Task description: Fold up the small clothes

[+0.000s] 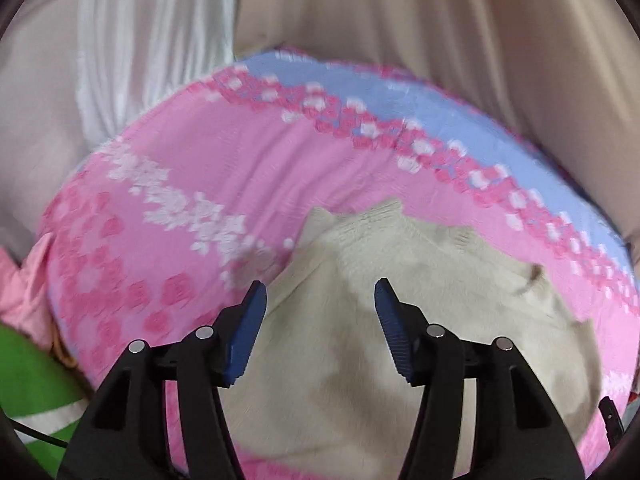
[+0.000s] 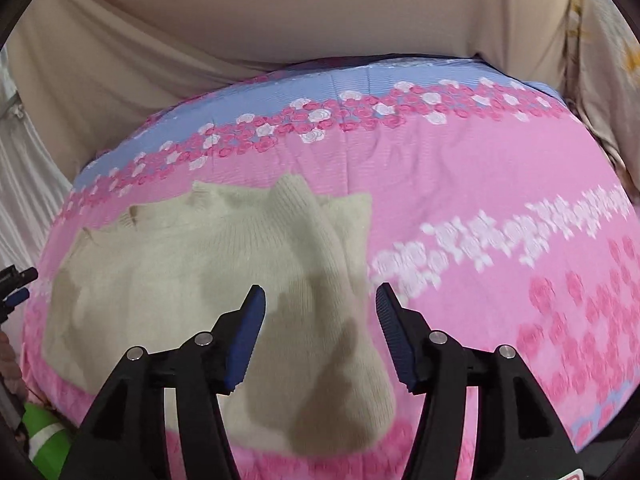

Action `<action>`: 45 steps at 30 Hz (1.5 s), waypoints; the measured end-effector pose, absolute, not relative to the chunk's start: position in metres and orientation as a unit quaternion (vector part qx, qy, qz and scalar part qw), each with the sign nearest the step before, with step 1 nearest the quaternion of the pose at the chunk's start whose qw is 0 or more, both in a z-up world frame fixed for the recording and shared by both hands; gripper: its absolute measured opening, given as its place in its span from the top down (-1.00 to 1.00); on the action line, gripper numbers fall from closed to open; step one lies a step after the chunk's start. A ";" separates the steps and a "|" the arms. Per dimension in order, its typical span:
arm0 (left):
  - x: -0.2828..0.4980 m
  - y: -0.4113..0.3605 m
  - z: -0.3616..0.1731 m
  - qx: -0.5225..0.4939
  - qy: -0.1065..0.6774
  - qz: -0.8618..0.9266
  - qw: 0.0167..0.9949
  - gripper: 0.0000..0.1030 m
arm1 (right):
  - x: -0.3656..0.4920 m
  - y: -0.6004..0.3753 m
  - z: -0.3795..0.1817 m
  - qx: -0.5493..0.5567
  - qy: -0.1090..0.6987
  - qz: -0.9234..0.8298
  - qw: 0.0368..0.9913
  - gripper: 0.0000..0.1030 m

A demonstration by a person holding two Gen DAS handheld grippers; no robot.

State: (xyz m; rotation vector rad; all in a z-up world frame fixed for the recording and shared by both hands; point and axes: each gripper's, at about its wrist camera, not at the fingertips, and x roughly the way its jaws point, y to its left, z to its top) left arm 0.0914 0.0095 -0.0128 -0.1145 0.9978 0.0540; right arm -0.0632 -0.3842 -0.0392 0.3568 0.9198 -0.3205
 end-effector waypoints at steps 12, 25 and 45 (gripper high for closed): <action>0.146 0.028 -0.011 -0.098 0.481 0.012 0.871 0.85 | -0.047 -0.386 0.001 0.194 0.370 -0.132 0.899 0.88; 0.074 -0.002 -0.005 -0.007 0.466 -0.007 0.885 0.45 | -0.101 -0.355 -0.018 0.180 0.423 -0.139 0.877 0.74; 0.017 -0.047 -0.077 0.086 0.529 0.019 0.844 0.21 | -0.126 -0.362 -0.081 0.197 0.492 -0.149 0.835 1.00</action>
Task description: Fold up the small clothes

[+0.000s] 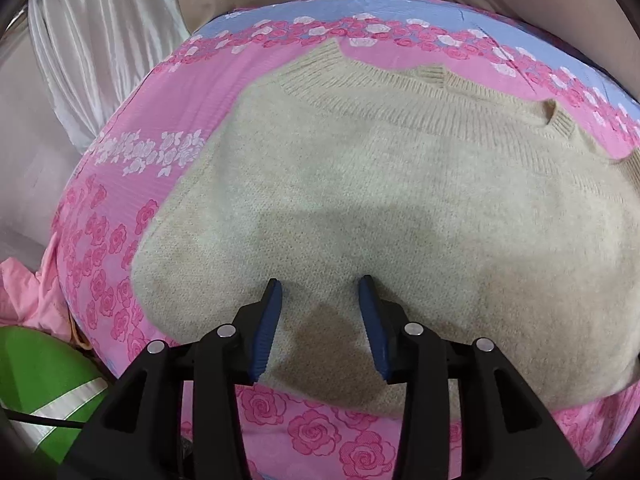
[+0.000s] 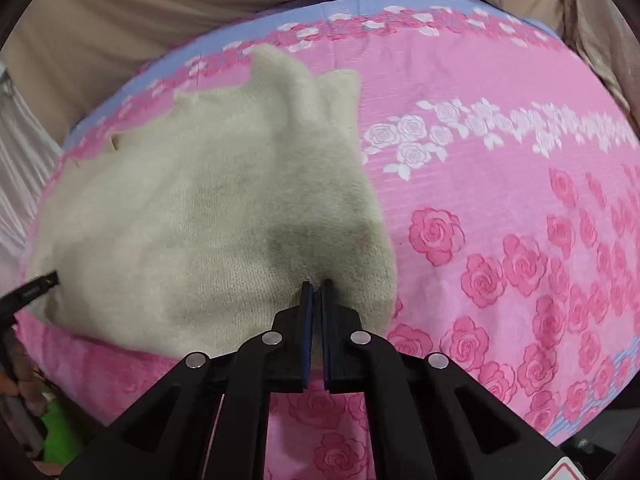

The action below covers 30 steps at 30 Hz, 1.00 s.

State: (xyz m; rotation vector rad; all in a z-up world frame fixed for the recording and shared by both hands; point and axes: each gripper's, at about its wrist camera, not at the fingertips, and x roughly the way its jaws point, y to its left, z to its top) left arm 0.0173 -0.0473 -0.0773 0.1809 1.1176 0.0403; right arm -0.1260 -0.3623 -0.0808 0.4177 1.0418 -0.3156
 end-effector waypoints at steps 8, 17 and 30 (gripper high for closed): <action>0.041 -0.039 -0.065 0.067 0.517 0.034 0.852 0.19 | -0.094 -0.334 -0.057 0.155 0.466 -0.098 0.866 0.73; 0.049 -0.042 -0.069 0.082 0.514 0.032 0.853 0.18 | -0.077 -0.358 -0.040 0.176 0.444 -0.127 0.869 0.79; 0.053 -0.031 -0.066 0.049 0.521 0.038 0.851 0.07 | -0.070 -0.376 -0.038 0.199 0.437 -0.142 0.866 0.82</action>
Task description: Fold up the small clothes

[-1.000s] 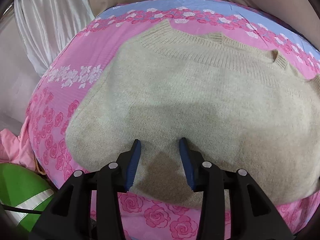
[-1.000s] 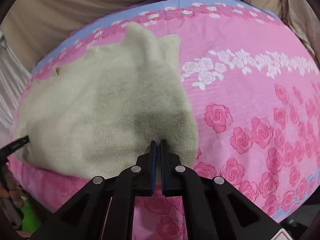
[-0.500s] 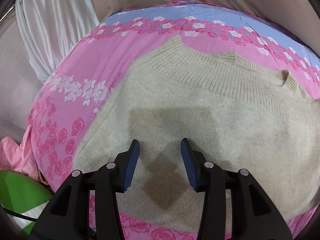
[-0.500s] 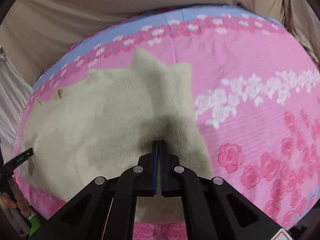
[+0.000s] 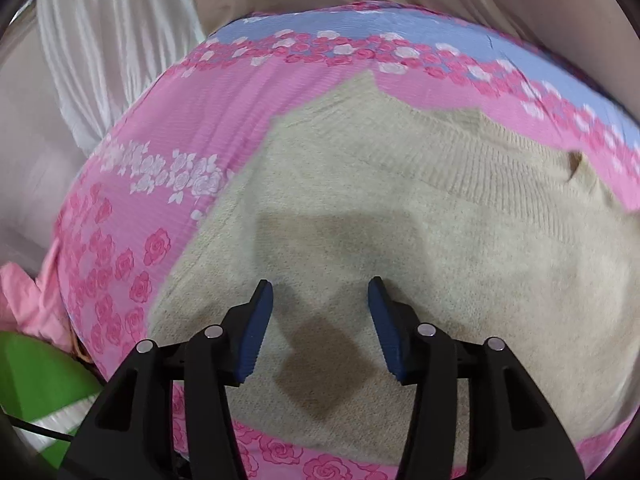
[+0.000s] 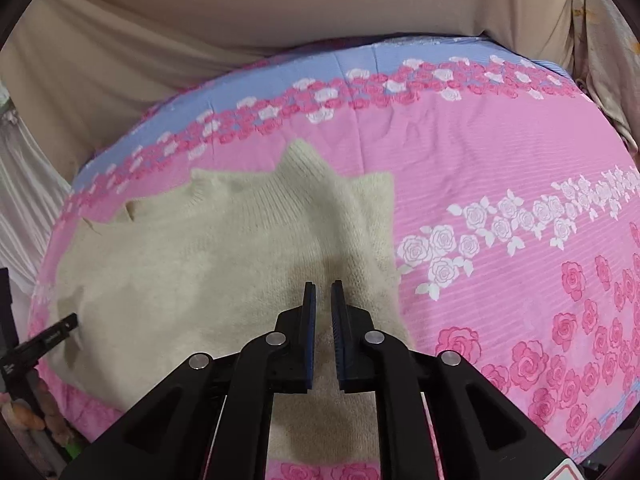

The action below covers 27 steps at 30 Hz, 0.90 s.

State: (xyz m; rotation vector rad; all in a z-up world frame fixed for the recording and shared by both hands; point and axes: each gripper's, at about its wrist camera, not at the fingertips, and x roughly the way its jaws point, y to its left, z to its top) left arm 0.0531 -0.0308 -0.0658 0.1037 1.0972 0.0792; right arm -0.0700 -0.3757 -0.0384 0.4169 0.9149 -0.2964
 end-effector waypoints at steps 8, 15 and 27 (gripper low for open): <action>0.099 -0.034 -0.035 0.011 0.492 0.008 0.870 -0.34 | -0.019 -0.389 -0.039 0.177 0.439 -0.151 0.868 0.13; 0.160 -0.022 -0.069 0.019 0.511 0.050 0.858 -0.24 | 0.008 -0.399 -0.069 0.173 0.481 -0.126 0.850 0.46; 0.184 -0.030 -0.069 -0.017 0.529 0.011 0.849 0.65 | 0.005 -0.420 -0.073 0.197 0.495 -0.161 0.831 0.79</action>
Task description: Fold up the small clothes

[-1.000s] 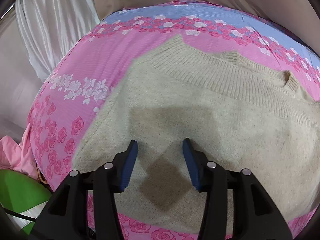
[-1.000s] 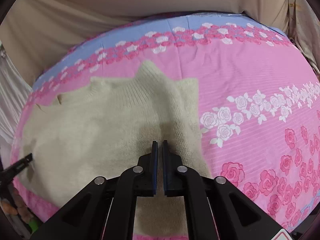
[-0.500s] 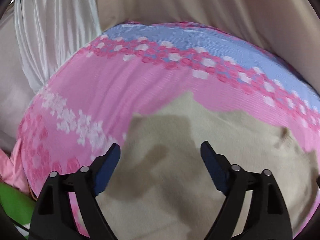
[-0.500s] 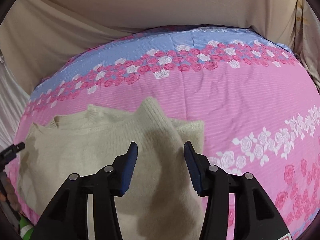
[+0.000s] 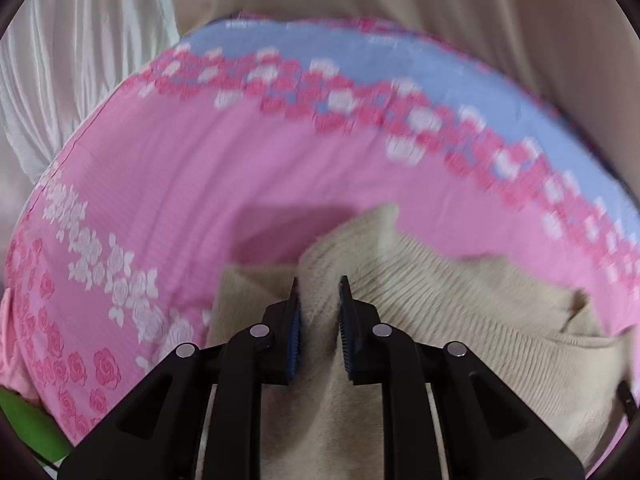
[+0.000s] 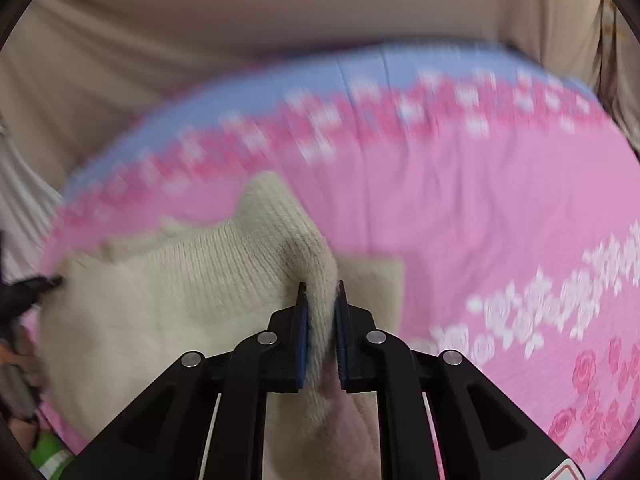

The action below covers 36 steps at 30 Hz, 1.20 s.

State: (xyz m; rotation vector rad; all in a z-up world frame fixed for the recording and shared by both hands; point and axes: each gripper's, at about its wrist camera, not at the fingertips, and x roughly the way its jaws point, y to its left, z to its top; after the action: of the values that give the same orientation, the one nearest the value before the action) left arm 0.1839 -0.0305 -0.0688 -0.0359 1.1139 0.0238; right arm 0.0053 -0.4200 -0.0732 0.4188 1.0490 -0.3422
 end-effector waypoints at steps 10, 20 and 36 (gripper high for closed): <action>0.075 0.051 -0.047 -0.111 0.504 0.065 0.854 -0.14 | -0.087 -0.309 -0.023 0.097 0.442 -0.074 0.888 0.68; 0.003 0.110 -0.076 -0.294 0.515 0.101 0.799 -0.15 | -0.052 -0.204 -0.036 -0.005 0.461 0.019 0.887 0.93; 0.050 0.077 -0.096 -0.271 0.522 0.017 0.808 0.57 | -0.018 -0.173 -0.084 -0.057 0.508 0.001 0.860 0.88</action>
State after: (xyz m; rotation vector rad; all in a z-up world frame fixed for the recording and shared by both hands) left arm 0.0504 0.0766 -0.0958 -0.5801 1.1174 0.0358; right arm -0.0179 -0.1728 -0.0839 -0.1202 1.0658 0.0026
